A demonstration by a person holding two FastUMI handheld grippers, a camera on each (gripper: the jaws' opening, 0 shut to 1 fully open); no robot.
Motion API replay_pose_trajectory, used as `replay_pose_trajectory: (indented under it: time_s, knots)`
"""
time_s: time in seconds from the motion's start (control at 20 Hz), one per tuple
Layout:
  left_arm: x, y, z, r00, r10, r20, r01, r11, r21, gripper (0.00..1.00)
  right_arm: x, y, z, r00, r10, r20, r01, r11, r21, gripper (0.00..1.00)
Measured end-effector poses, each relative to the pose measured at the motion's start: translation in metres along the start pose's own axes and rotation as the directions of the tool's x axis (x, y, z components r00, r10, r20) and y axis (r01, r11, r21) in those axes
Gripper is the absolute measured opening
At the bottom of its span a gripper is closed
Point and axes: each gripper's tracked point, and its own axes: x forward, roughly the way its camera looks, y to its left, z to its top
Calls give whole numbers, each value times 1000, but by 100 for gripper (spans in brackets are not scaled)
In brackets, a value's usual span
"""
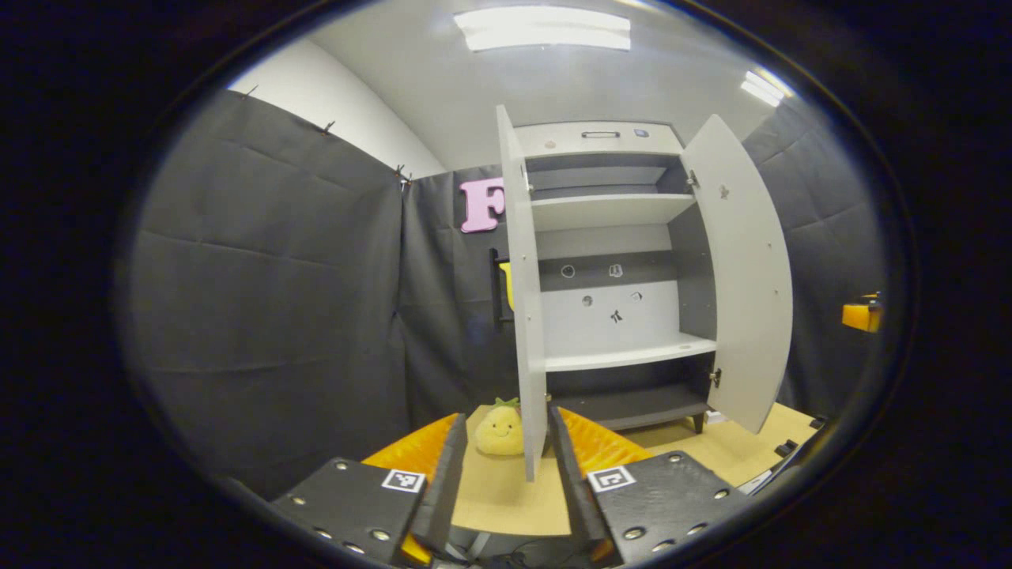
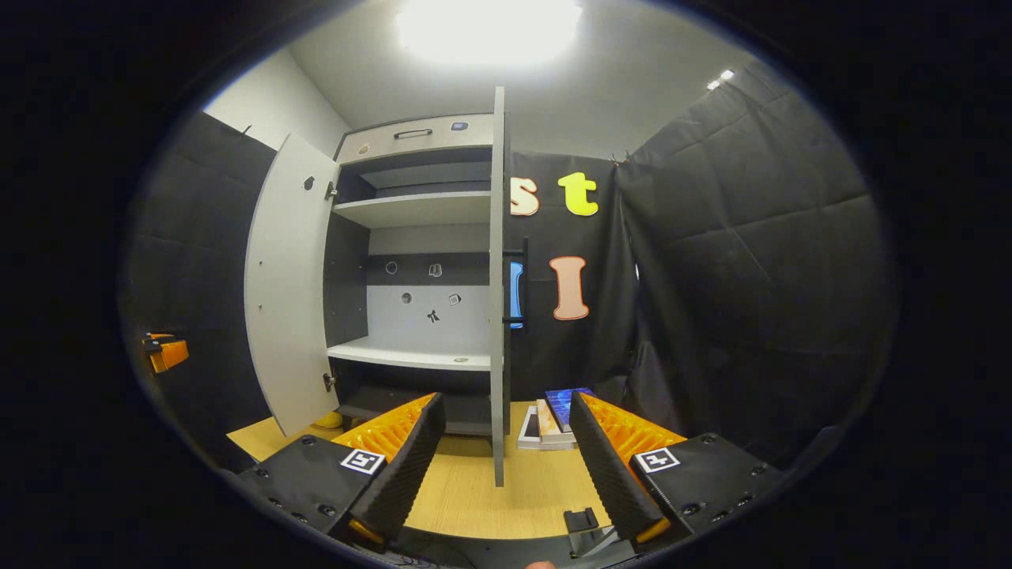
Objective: Open the right door of the double-door shoe cabinet with the right hand, and open the left door with the left hand.
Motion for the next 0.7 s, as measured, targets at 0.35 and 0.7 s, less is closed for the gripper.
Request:
replay_pose_trajectory:
  time_s: [0.35,0.7]
  knots:
    - [2,7,5,999,19,37,-20,999,39,87,2,6,2,1000,-4,15,4,1000,27,99]
    - [5,4,7,999,14,46,-15,999,30,88,6,10,7,999,-9,34,8,1000,23,99]
